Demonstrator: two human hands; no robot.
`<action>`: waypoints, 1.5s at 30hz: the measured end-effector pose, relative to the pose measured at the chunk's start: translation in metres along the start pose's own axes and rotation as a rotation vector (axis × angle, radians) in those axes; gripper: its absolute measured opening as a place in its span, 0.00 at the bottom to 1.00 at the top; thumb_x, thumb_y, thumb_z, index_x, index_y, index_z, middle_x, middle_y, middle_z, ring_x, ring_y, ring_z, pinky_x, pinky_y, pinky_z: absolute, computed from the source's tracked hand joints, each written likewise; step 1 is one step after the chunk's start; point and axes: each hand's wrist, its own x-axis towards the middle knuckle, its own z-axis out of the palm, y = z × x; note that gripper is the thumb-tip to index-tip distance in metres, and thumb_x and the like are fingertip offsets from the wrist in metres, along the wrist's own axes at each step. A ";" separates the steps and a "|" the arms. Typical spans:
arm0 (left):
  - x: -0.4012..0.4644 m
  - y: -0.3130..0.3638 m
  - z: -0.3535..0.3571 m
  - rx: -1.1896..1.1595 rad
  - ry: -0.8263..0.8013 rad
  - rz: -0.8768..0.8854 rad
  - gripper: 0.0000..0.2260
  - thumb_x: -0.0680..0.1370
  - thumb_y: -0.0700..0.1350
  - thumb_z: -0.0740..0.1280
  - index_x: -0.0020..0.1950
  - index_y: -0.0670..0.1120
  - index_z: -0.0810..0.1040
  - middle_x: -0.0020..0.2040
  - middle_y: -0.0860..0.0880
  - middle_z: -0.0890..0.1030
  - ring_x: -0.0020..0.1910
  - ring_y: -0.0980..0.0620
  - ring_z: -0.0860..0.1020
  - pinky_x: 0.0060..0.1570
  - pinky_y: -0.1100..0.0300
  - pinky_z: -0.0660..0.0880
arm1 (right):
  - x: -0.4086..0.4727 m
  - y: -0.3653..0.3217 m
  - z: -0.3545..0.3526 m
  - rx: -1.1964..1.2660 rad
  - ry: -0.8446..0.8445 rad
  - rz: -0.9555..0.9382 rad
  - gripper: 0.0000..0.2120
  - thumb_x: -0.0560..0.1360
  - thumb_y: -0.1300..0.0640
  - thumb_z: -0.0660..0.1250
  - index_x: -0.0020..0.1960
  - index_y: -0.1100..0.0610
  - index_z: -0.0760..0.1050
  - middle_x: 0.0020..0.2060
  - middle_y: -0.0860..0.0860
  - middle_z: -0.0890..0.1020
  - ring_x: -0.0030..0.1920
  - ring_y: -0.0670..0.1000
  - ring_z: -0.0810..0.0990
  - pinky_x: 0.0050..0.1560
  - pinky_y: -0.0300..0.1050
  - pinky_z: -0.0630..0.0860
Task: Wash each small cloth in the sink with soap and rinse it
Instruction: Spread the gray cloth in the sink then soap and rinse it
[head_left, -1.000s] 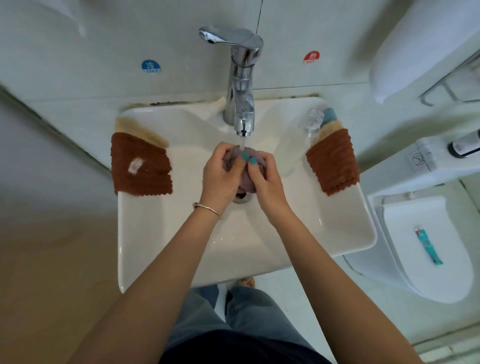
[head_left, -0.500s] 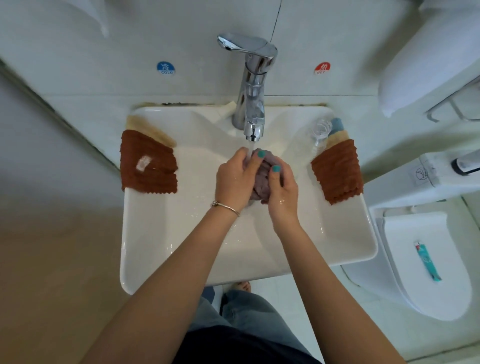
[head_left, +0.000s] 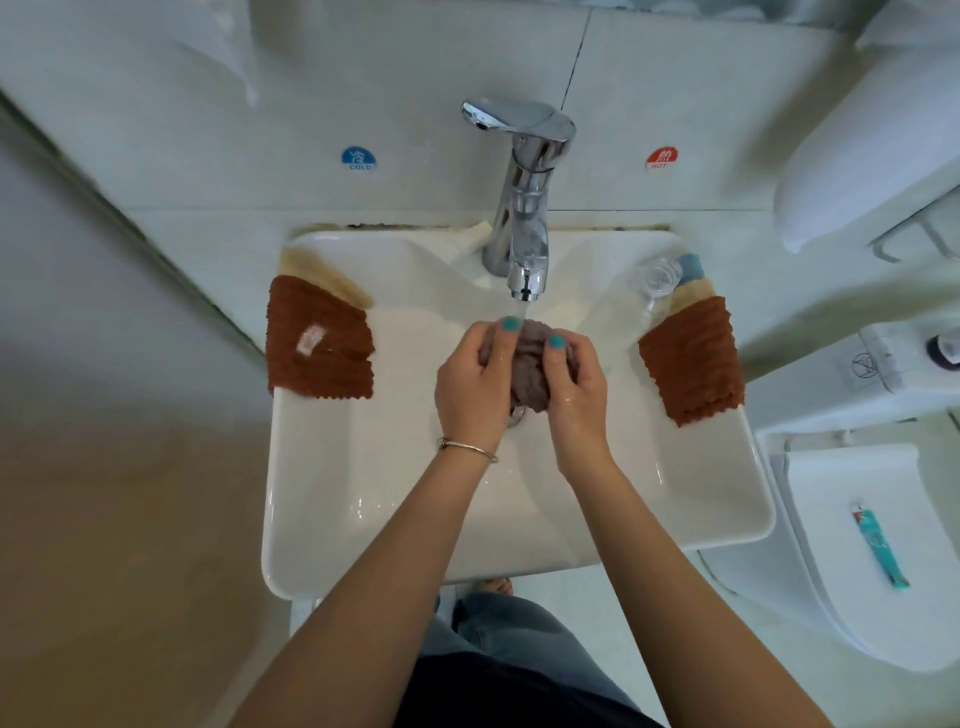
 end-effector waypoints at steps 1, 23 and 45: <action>0.003 0.000 -0.005 0.000 0.084 0.004 0.13 0.79 0.57 0.63 0.38 0.53 0.75 0.31 0.59 0.77 0.33 0.62 0.74 0.36 0.65 0.71 | -0.001 -0.002 0.009 0.007 -0.034 0.019 0.04 0.81 0.58 0.62 0.52 0.57 0.75 0.47 0.51 0.81 0.49 0.46 0.80 0.51 0.43 0.78; 0.023 0.005 0.016 -0.284 0.173 -0.156 0.21 0.80 0.48 0.66 0.30 0.44 0.65 0.26 0.52 0.69 0.28 0.57 0.66 0.32 0.64 0.67 | 0.010 -0.013 0.045 -0.123 0.039 0.090 0.18 0.78 0.47 0.66 0.41 0.61 0.70 0.30 0.45 0.77 0.33 0.43 0.74 0.38 0.42 0.73; 0.002 0.008 -0.018 -0.607 -0.367 -0.374 0.14 0.81 0.49 0.62 0.64 0.44 0.75 0.53 0.43 0.83 0.52 0.46 0.82 0.42 0.56 0.80 | -0.003 -0.026 0.026 -0.425 -0.037 0.040 0.16 0.73 0.37 0.56 0.53 0.46 0.67 0.57 0.45 0.66 0.61 0.47 0.66 0.69 0.55 0.63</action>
